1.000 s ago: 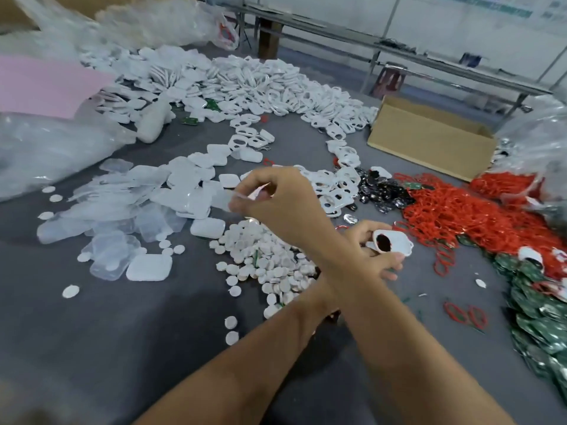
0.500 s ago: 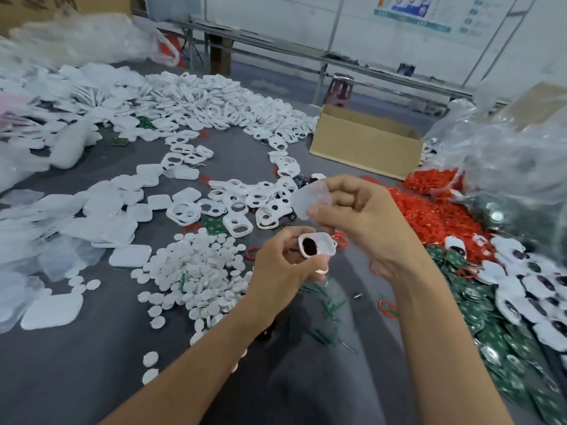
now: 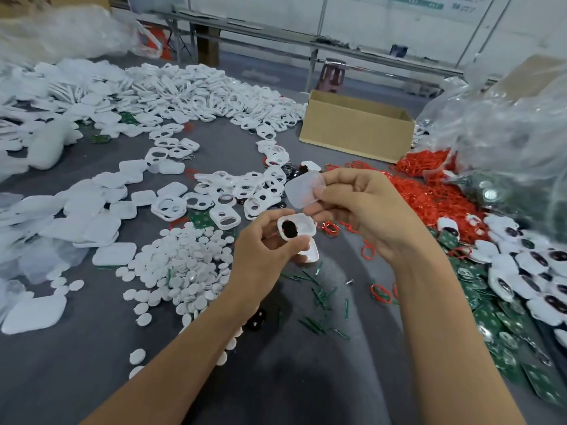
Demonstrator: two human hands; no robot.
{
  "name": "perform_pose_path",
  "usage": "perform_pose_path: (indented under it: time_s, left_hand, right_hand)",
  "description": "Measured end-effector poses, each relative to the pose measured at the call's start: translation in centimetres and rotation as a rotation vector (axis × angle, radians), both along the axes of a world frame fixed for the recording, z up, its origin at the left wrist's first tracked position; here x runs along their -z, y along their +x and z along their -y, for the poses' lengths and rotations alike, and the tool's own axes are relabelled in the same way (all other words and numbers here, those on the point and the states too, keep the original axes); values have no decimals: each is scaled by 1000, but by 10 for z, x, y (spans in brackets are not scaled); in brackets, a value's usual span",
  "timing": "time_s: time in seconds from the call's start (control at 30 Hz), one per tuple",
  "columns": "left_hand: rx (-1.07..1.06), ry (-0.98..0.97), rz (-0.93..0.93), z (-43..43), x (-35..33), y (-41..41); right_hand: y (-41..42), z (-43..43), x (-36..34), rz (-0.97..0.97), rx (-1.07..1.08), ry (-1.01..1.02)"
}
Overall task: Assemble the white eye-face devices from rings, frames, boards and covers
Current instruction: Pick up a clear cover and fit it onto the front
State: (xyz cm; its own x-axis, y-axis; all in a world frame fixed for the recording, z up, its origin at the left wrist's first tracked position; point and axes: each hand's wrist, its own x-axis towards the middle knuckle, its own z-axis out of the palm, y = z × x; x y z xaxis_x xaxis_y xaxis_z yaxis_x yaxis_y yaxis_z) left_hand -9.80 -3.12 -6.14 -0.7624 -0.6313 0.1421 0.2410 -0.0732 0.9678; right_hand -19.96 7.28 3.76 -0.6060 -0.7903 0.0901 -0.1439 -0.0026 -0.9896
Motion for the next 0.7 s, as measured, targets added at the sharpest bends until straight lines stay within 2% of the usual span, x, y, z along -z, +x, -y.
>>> perform_pose_path:
  time_s: [0.17,0.3,0.7]
  left_hand:
    - [-80,2,-42,1,-1,-1]
    - [-141,-59,-33,4,-1,0]
    - [-208,-141,-31,5,-1,1]
  right_hand:
    - [0,4,8,16,92,40]
    - [1,11,20,-153,203,125]
    - [5,25,38,-145,299,151]
